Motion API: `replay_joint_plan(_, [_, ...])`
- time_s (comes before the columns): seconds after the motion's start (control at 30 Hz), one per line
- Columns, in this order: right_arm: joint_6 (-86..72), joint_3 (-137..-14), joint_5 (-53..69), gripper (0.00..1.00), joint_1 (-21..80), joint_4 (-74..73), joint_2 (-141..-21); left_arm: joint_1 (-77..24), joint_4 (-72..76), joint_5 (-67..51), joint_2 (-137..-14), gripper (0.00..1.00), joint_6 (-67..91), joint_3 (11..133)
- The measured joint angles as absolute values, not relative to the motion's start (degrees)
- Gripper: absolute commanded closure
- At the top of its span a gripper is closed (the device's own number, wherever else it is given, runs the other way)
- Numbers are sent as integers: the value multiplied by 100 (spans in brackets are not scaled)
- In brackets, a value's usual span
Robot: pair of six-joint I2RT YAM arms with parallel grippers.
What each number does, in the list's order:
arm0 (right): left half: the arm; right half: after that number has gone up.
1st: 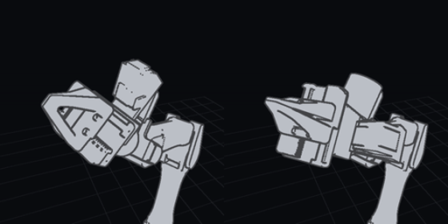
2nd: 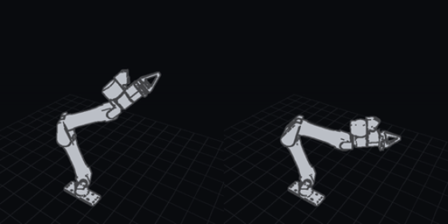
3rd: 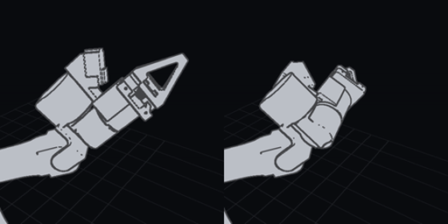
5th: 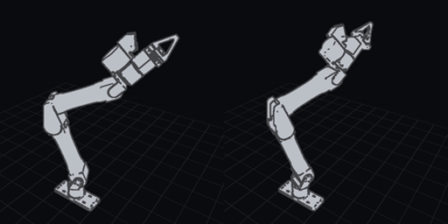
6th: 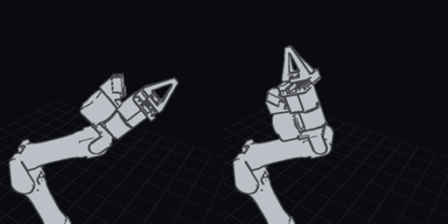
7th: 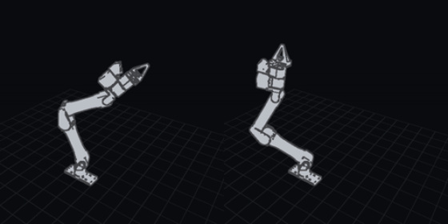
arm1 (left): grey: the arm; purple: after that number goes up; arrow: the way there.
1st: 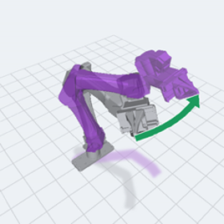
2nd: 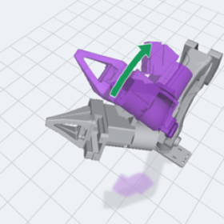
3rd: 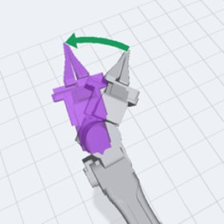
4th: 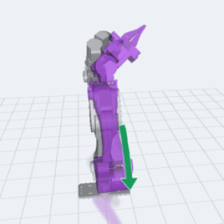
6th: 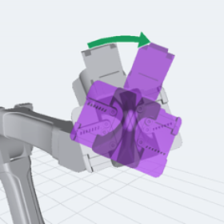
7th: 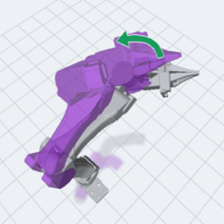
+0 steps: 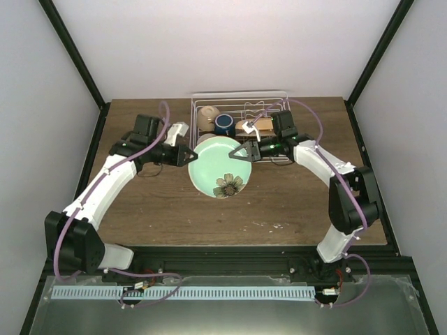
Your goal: Load the mixed dishes into the dish rack
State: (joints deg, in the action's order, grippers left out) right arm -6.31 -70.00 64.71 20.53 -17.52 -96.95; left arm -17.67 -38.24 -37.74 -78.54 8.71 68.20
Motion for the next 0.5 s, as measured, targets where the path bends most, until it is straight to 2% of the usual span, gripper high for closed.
replay_joint_plan(0.23, [-642,-7015,7124,99,1966,-1765,-9974,-1710,-3874,-3883,-7898,100,749,6816])
replay_joint_plan(0.27, [-622,-7026,7144,99,1966,-1785,-10005,-1704,-3881,-3883,-7920,97,746,6816])
replay_joint_plan(0.37, [-567,-7054,7135,99,1957,-1844,-10044,-1693,-3872,-3900,-7981,71,749,6816])
replay_joint_plan(0.43, [-425,-7081,7024,99,2003,-1973,-10044,-1693,-3701,-3889,-8027,48,856,6840])
replay_joint_plan(0.5, [-314,-7118,6906,99,2088,-2169,-10055,-1684,-3487,-3863,-8047,32,875,6912])
